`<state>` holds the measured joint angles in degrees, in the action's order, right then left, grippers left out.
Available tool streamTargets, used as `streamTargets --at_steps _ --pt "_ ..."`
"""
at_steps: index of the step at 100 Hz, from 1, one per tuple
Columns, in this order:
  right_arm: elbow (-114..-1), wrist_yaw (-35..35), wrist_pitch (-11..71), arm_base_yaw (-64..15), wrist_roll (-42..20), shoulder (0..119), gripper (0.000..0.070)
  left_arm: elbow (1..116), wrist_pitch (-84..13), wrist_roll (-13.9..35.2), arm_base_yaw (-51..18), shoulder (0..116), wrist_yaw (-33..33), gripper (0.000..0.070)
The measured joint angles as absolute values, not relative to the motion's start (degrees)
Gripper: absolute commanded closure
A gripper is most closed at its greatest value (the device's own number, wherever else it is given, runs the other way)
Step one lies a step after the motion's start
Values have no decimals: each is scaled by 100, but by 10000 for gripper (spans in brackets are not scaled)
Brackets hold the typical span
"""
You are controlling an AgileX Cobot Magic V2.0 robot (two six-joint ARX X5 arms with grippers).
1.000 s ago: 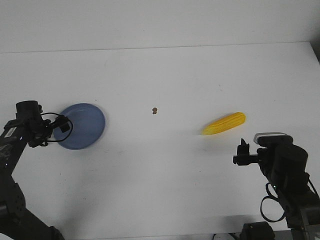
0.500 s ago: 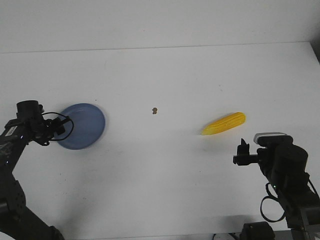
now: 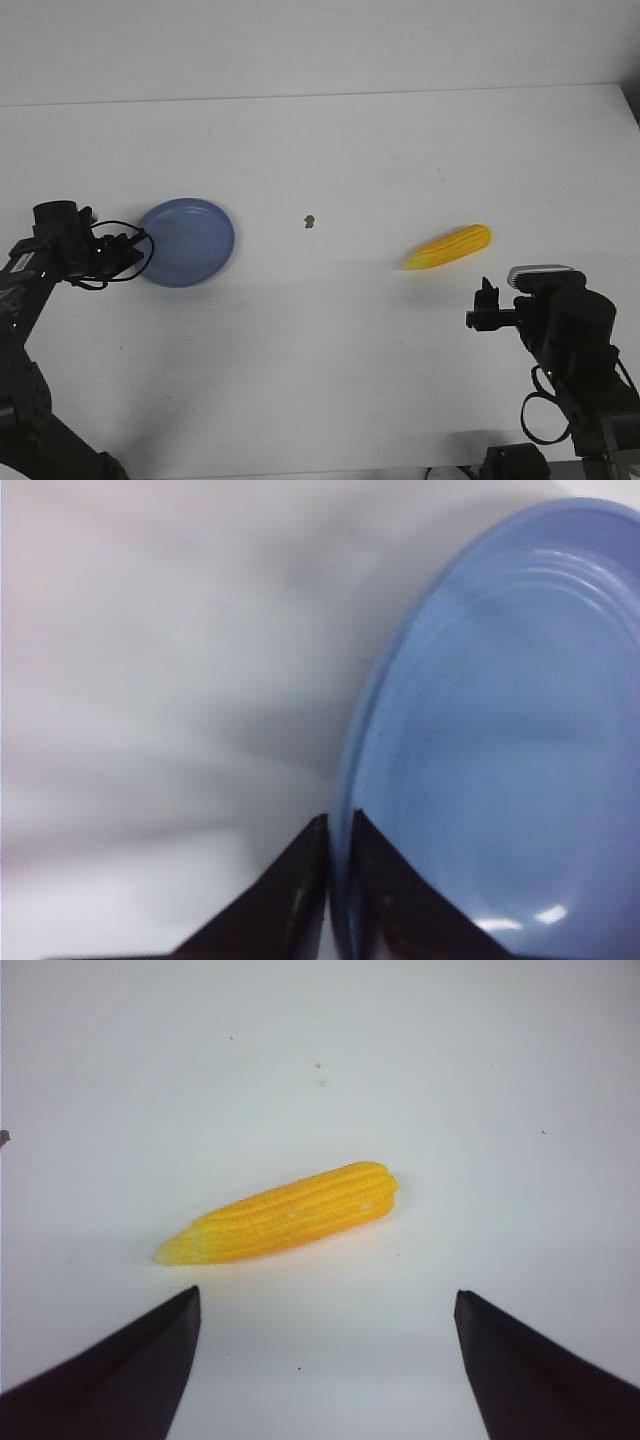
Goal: Place corn on plate with both arms
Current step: 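Slide the blue plate toward the table center with the left gripper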
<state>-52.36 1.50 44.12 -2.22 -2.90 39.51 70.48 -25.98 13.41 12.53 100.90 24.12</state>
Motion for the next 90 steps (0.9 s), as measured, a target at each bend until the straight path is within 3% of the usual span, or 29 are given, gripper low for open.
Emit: streamTargets --at_steps 27,90 --pt "-5236 150 4412 -222 -307 3951 165 7037 -2733 1302 718 9299 2757 696" --pt "-5236 150 4412 -222 -309 3951 165 7030 -2755 1297 -1997 9485 2867 696"
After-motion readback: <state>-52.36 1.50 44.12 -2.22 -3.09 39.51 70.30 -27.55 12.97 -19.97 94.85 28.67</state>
